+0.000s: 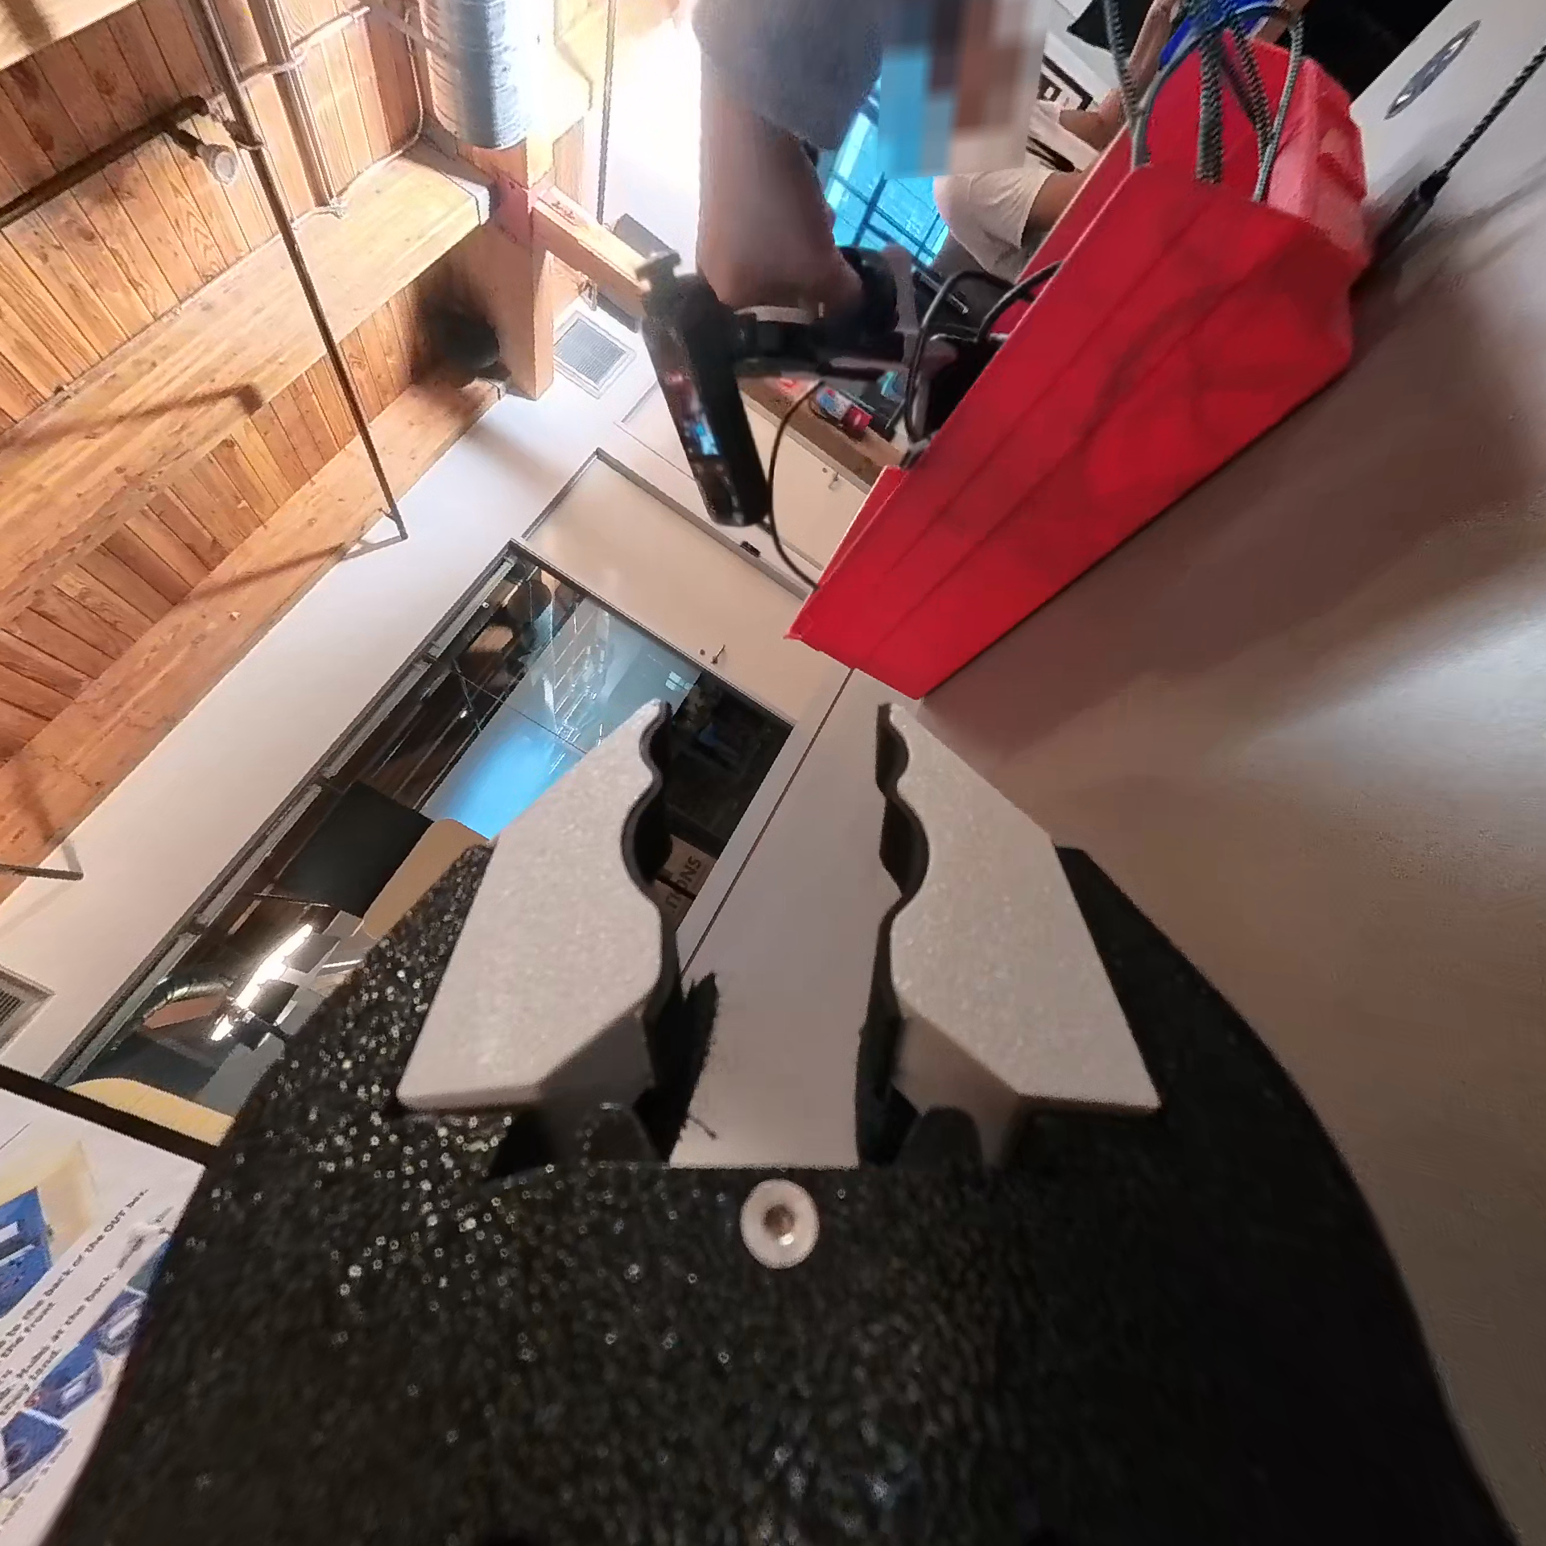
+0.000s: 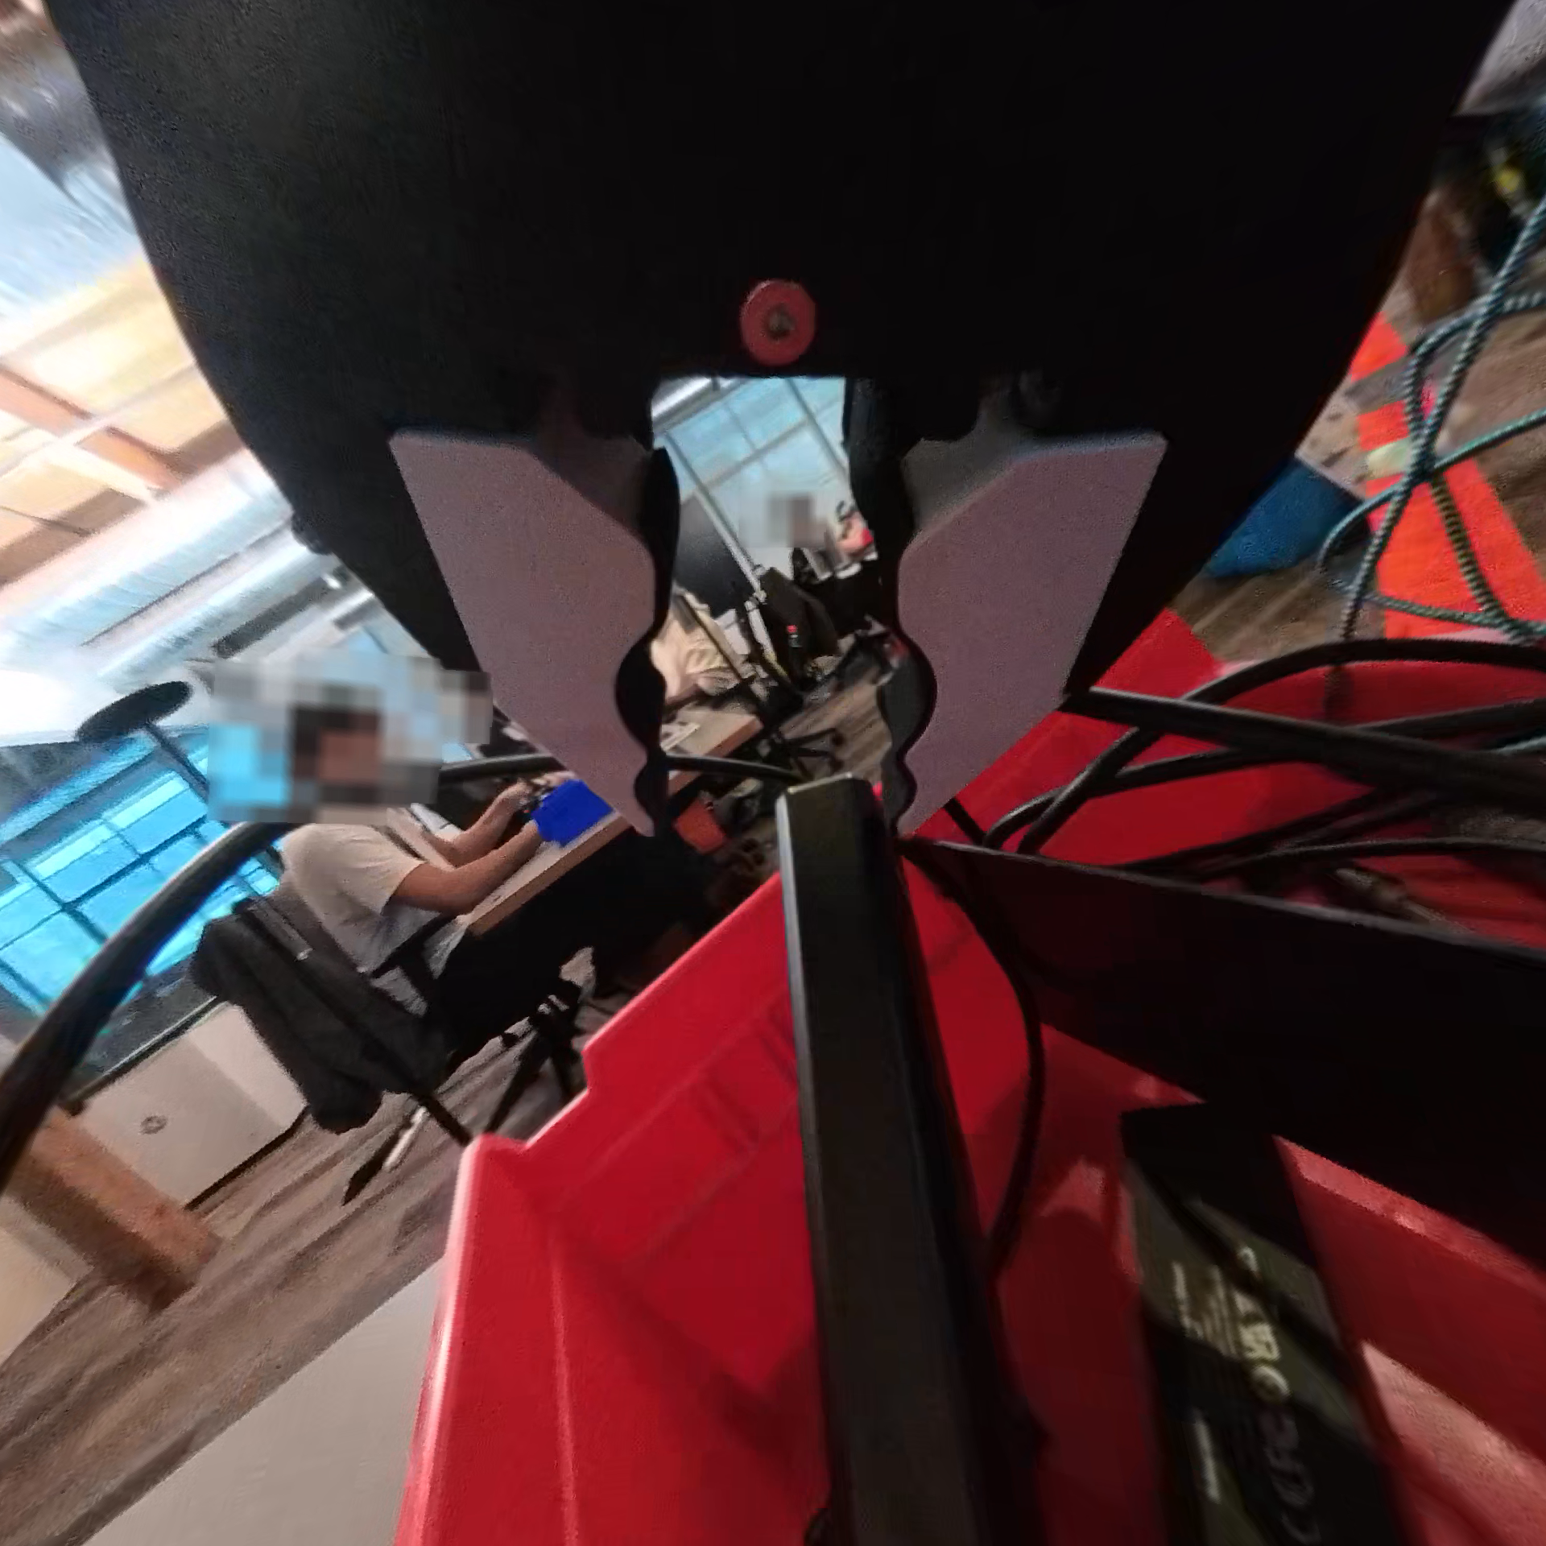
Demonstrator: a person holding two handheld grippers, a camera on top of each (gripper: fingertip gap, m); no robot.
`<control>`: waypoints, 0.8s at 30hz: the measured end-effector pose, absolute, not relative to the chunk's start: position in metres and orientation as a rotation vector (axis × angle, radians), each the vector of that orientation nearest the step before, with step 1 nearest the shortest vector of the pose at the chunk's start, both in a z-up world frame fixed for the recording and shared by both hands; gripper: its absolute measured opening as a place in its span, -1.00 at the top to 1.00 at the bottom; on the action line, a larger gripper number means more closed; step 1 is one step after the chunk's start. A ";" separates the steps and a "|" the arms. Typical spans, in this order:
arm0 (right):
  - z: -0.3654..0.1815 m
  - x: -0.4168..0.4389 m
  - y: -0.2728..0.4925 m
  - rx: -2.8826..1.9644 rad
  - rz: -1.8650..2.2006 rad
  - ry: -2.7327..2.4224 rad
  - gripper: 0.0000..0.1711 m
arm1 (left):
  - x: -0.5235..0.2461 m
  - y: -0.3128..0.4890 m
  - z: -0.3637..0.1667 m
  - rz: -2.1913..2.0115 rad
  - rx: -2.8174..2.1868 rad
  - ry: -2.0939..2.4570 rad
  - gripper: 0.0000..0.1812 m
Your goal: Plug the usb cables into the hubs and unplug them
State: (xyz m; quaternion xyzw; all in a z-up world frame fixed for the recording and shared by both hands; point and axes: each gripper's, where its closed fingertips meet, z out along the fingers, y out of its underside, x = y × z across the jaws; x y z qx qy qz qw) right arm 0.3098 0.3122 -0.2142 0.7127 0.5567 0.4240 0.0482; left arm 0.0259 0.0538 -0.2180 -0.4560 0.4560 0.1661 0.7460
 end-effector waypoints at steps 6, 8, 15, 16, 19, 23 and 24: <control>-0.205 0.297 0.288 2.490 1.086 1.714 0.46 | 0.027 0.054 -0.221 0.382 -1.001 1.024 0.49; -0.195 0.287 0.283 2.615 1.009 1.805 0.46 | 0.027 0.054 -0.222 0.384 -1.004 1.027 0.49; -0.131 0.234 0.241 3.269 0.035 2.117 0.36 | 0.027 0.054 -0.224 0.407 -1.009 1.047 0.50; -0.117 0.235 0.236 3.390 -0.073 2.120 0.32 | 0.028 0.054 -0.224 0.411 -1.007 1.050 0.50; -0.084 0.258 0.216 3.806 -0.180 2.033 0.29 | 0.023 0.056 -0.227 0.445 -1.052 1.035 0.57; -0.085 0.307 0.196 4.202 0.050 1.731 0.34 | -0.007 0.067 -0.225 0.531 -1.245 0.831 0.58; -0.094 0.319 0.196 4.214 0.124 1.673 0.33 | -0.011 0.065 -0.221 0.486 -1.263 0.777 0.53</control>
